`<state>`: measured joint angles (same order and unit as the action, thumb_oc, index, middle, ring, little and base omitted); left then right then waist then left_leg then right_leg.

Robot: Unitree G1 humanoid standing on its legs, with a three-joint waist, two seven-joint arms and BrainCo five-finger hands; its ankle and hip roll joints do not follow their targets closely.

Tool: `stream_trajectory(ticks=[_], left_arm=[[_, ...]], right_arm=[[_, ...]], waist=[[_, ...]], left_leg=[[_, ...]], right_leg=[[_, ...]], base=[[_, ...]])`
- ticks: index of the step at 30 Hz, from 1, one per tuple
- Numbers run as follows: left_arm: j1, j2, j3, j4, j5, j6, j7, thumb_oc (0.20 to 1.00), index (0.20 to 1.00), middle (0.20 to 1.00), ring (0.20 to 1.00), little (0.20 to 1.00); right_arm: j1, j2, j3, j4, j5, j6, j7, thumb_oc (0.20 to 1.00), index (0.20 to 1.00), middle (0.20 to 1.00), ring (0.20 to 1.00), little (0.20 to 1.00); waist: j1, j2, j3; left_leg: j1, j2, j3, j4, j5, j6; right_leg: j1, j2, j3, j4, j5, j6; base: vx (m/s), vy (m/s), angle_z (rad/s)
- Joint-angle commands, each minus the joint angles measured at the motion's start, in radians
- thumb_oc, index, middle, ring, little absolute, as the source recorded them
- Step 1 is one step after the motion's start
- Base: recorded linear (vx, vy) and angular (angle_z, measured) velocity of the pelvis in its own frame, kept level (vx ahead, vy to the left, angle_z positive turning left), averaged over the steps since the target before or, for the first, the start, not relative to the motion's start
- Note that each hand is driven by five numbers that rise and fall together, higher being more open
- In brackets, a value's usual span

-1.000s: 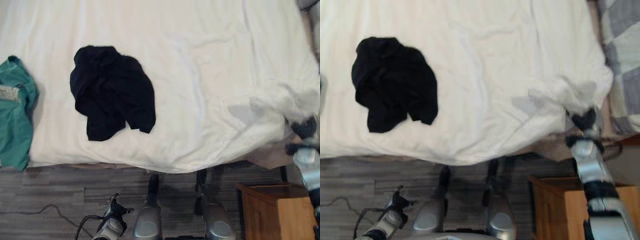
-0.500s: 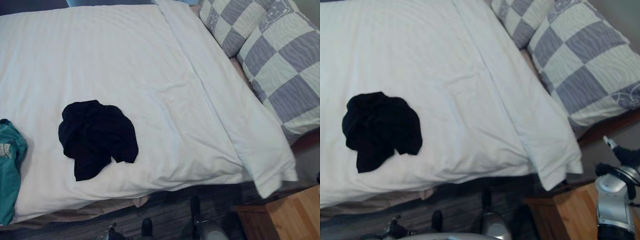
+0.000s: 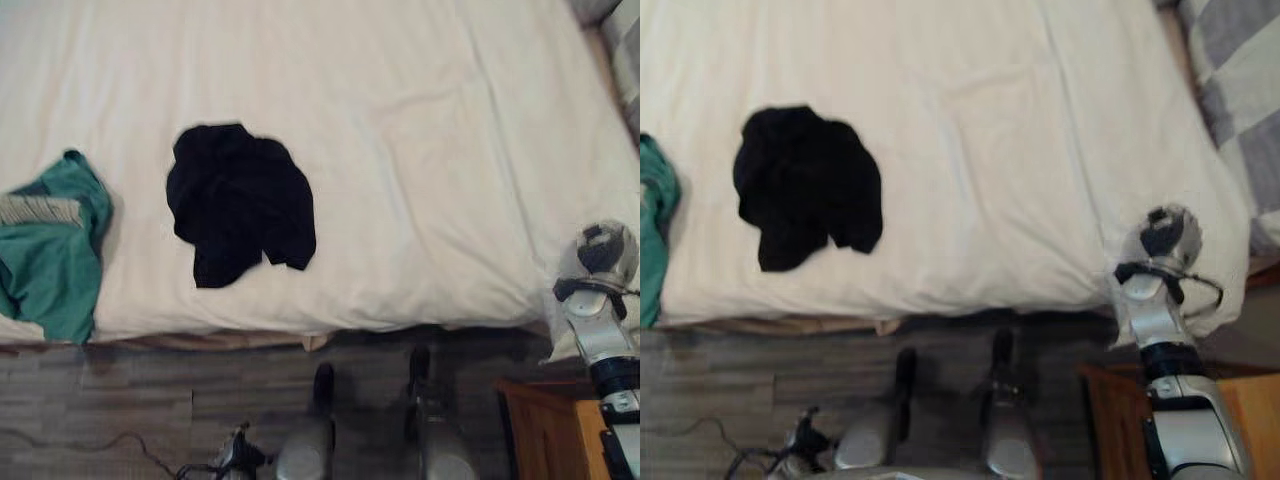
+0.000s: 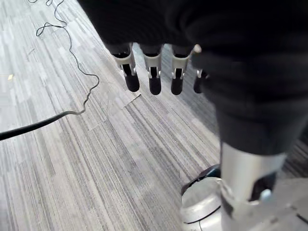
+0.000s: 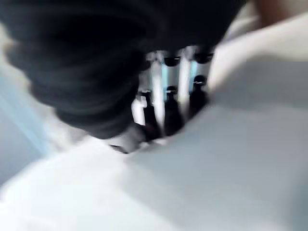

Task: Tidy up the quilt and then pick up the clothes from the bed and put them into the laundry hamper.

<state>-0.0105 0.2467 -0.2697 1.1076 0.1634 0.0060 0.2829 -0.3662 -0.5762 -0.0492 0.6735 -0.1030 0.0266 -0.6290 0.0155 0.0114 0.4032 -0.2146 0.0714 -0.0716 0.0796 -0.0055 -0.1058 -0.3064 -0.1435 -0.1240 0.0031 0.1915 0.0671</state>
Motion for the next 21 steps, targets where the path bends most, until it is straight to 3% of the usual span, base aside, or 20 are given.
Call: stream_trajectory(ticks=[1, 5, 6, 10, 11, 12, 15, 16, 17, 19, 20, 21], left_arm=[[-0.031, 0.032, 0.033, 0.039, -0.061, 0.003, 0.038, 1.0, 1.0, 1.0, 1.0, 1.0], [-0.028, 0.033, 0.04, 0.038, -0.064, 0.016, 0.053, 1.0, 1.0, 1.0, 1.0, 1.0], [-0.031, 0.031, 0.038, 0.036, -0.066, 0.022, 0.061, 1.0, 1.0, 1.0, 1.0, 1.0], [-0.022, 0.031, 0.03, 0.024, -0.059, 0.03, 0.053, 1.0, 1.0, 1.0, 1.0, 1.0], [-0.02, 0.032, 0.026, 0.023, -0.055, 0.03, 0.047, 1.0, 1.0, 1.0, 1.0, 1.0], [-0.015, 0.031, 0.019, 0.028, -0.039, 0.029, 0.031, 1.0, 1.0, 1.0, 1.0, 1.0], [-0.024, 0.032, 0.012, 0.04, -0.014, 0.026, 0.007, 1.0, 1.0, 1.0, 1.0, 1.0], [-0.025, 0.032, 0.017, 0.047, -0.016, 0.024, 0.0, 1.0, 1.0, 1.0, 1.0, 1.0], [-0.031, 0.036, 0.016, 0.057, -0.008, 0.025, -0.006, 1.0, 1.0, 1.0, 1.0, 1.0], [-0.029, 0.041, 0.015, 0.079, 0.008, 0.024, -0.013, 1.0, 1.0, 1.0, 1.0, 1.0], [-0.024, 0.041, 0.016, 0.086, 0.006, 0.028, -0.013, 1.0, 1.0, 1.0, 1.0, 1.0], [-0.018, 0.033, 0.016, 0.111, 0.024, 0.02, -0.025, 1.0, 1.0, 1.0, 1.0, 1.0]], right_arm=[[0.151, 0.035, -0.025, 0.042, 0.073, 0.015, 0.032, 0.2, 0.2, 0.2, 0.2, 0.2], [0.264, 0.142, -0.045, 0.113, 0.125, -0.005, 0.046, 0.2, 0.2, 0.2, 0.2, 0.2], [0.306, 0.202, -0.028, 0.157, 0.149, -0.007, 0.072, 0.2, 0.2, 0.2, 0.2, 0.2], [0.341, 0.272, 0.018, 0.28, 0.166, 0.009, 0.127, 0.2, 0.2, 0.2, 0.2, 0.2], [0.343, 0.284, 0.035, 0.326, 0.16, 0.02, 0.145, 0.319, 0.319, 0.319, 0.319, 0.319], [0.347, 0.302, 0.058, 0.417, 0.143, 0.039, 0.19, 1.0, 1.0, 1.0, 1.0, 1.0], [0.328, 0.311, 0.092, 0.488, 0.109, 0.059, 0.244, 1.0, 1.0, 1.0, 1.0, 1.0], [0.313, 0.305, 0.109, 0.488, 0.086, 0.06, 0.251, 1.0, 1.0, 1.0, 1.0, 1.0], [0.284, 0.299, 0.144, 0.483, 0.047, 0.047, 0.254, 1.0, 1.0, 1.0, 1.0, 1.0], [0.268, 0.297, 0.2, 0.489, 0.008, 0.037, 0.265, 1.0, 1.0, 1.0, 1.0, 1.0], [0.266, 0.295, 0.225, 0.471, -0.002, 0.033, 0.267, 1.0, 1.0, 1.0, 1.0, 1.0], [0.269, 0.287, 0.236, 0.477, -0.009, 0.032, 0.273, 1.0, 1.0, 1.0, 1.0, 1.0]], waist=[[-0.036, -0.019, 0.028], [-0.058, -0.037, 0.026], [-0.067, -0.049, 0.019], [-0.073, -0.076, -0.012], [-0.072, -0.083, -0.032], [-0.07, -0.091, -0.072], [-0.051, -0.086, -0.113], [-0.027, -0.076, -0.113], [-0.02, -0.068, -0.118], [-0.035, -0.063, -0.13], [-0.035, -0.066, -0.134], [-0.024, -0.071, -0.137]], left_leg=[[-0.068, 0.035, 0.0, 0.162, -0.103, -0.013], [-0.069, 0.033, 0.007, 0.193, -0.124, -0.005], [-0.05, 0.035, 0.014, 0.187, -0.137, 0.0], [0.021, 0.026, 0.036, 0.153, -0.151, 0.015], [0.041, 0.017, 0.042, 0.138, -0.153, 0.021], [0.082, -0.002, 0.048, 0.092, -0.151, 0.034], [0.156, -0.014, 0.075, -0.008, -0.127, 0.053], [0.177, -0.009, 0.097, -0.023, -0.13, 0.058], [0.193, -0.017, 0.099, -0.04, -0.116, 0.065], [0.187, -0.05, 0.087, -0.025, -0.11, 0.08], [0.181, -0.079, 0.091, 0.013, -0.132, 0.088], [0.163, -0.107, 0.086, 0.085, -0.153, 0.088]], right_leg=[[-0.032, -0.104, 0.043, 0.264, -0.266, 0.094], [-0.03, -0.107, 0.046, 0.271, -0.265, 0.097], [-0.011, -0.108, 0.047, 0.249, -0.256, 0.1], [0.074, -0.108, 0.032, 0.168, -0.219, 0.111], [0.098, -0.11, 0.026, 0.138, -0.206, 0.115], [0.139, -0.13, 0.014, 0.089, -0.169, 0.13], [0.163, -0.17, -0.057, 0.087, -0.119, 0.153], [0.174, -0.203, -0.144, 0.111, -0.117, 0.148], [0.19, -0.197, -0.212, 0.166, -0.146, 0.13], [0.18, -0.052, -0.095, 0.195, -0.22, 0.118], [0.209, -0.004, -0.069, 0.167, -0.263, 0.104], [0.254, -0.001, -0.077, 0.123, -0.292, 0.072]], base=[[-0.03, 0.011, 0.06], [-0.02, 0.063, -0.03], [-0.01, 0.1, -0.03], [0.02, 0.114, -0.04], [0.06, 0.155, -0.05], [0.05, 0.23, -0.15], [-0.01, 0.214, 0.02], [-0.09, 0.24, -0.04], [-0.06, 0.219, -0.35], [0.01, 0.166, -0.42], [0.09, 0.126, -0.11], [0.11, 0.085, 0.12]])
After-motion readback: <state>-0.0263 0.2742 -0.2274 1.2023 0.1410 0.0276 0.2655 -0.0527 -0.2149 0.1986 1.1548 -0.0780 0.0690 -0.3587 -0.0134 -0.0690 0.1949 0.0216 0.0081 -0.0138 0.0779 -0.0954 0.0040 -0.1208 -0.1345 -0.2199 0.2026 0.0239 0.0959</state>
